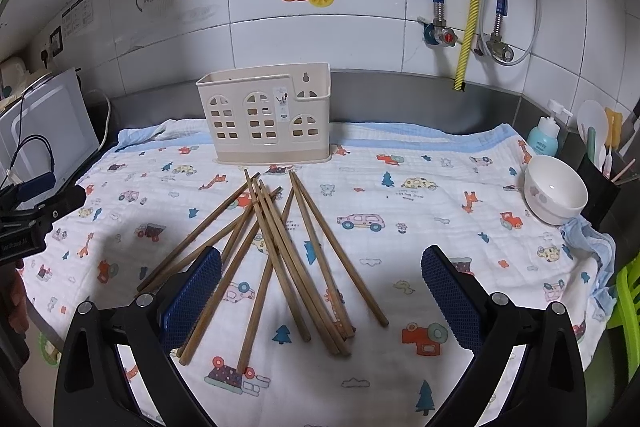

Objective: Organize utensils

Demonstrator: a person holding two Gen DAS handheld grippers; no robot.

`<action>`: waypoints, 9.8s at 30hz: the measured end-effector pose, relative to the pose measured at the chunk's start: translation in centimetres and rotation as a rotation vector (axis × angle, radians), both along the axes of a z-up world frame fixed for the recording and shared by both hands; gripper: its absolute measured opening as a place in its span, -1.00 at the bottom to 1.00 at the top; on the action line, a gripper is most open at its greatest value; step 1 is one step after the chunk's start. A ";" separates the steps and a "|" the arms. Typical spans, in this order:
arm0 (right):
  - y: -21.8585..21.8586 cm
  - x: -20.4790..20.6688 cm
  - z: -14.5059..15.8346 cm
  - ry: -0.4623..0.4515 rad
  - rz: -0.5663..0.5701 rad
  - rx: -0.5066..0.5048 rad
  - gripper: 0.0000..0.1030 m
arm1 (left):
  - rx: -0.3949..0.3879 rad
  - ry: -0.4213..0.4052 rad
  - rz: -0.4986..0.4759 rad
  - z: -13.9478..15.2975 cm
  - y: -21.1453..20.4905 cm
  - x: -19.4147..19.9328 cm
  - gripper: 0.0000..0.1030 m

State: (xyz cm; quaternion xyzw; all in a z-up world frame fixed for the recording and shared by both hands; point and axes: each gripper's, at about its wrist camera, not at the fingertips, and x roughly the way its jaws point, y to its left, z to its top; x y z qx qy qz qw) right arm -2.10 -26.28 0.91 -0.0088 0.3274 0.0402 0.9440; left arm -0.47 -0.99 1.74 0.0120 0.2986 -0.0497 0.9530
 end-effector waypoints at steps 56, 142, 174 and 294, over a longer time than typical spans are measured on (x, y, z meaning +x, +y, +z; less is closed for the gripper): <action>-2.7 0.4 -3.7 0.034 0.016 0.009 0.81 | 0.018 0.046 -0.024 -2.8 -0.6 1.4 0.56; -1.1 6.6 8.7 -0.156 0.260 0.002 -0.86 | -0.156 0.052 -0.313 -0.6 -2.8 6.9 -0.91; 2.0 26.8 15.3 -0.274 0.177 0.043 -0.87 | -0.074 -0.250 -0.346 15.8 -3.4 13.7 -0.91; -3.7 3.0 -8.9 0.157 0.195 -0.006 -0.87 | -0.032 0.334 -0.270 -10.2 -10.5 3.4 -0.89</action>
